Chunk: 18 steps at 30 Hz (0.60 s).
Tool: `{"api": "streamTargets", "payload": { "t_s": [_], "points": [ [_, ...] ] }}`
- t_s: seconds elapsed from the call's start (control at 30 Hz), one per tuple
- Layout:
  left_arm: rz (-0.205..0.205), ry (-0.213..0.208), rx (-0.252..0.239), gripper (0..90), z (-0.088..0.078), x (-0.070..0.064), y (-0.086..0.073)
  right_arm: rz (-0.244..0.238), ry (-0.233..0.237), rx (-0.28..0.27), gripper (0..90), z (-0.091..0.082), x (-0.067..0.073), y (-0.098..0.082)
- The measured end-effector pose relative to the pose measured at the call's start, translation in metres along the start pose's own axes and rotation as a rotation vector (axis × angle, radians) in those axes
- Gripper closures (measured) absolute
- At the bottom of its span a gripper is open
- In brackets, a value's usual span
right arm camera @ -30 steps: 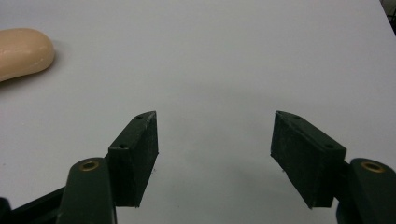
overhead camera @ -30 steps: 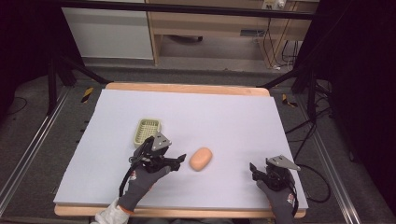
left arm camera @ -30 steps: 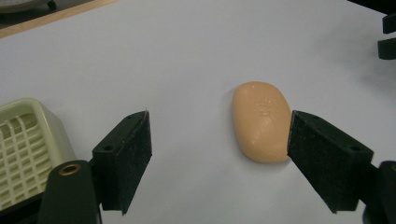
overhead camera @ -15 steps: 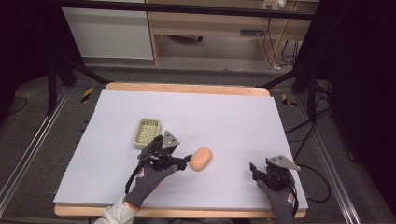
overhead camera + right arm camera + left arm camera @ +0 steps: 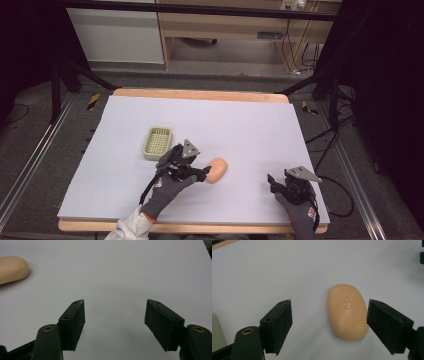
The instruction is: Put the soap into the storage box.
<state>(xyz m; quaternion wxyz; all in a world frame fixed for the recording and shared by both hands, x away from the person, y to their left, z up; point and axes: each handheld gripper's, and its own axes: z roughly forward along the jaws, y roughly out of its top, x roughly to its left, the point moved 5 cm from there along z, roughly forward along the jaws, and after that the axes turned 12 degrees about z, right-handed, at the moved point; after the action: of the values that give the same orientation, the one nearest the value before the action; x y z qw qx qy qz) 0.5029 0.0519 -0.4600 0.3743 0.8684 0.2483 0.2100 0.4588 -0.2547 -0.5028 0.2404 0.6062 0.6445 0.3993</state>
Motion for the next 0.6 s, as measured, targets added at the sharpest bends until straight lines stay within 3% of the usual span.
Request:
{"api": "streamTargets", "payload": {
  "t_s": [0.6],
  "points": [
    [0.023, -0.012, 0.026, 19.8, 0.020, -0.009, 0.008, -0.009, 0.003, -0.004, 33.0, 0.001, 0.001, 0.001]
  ]
}}
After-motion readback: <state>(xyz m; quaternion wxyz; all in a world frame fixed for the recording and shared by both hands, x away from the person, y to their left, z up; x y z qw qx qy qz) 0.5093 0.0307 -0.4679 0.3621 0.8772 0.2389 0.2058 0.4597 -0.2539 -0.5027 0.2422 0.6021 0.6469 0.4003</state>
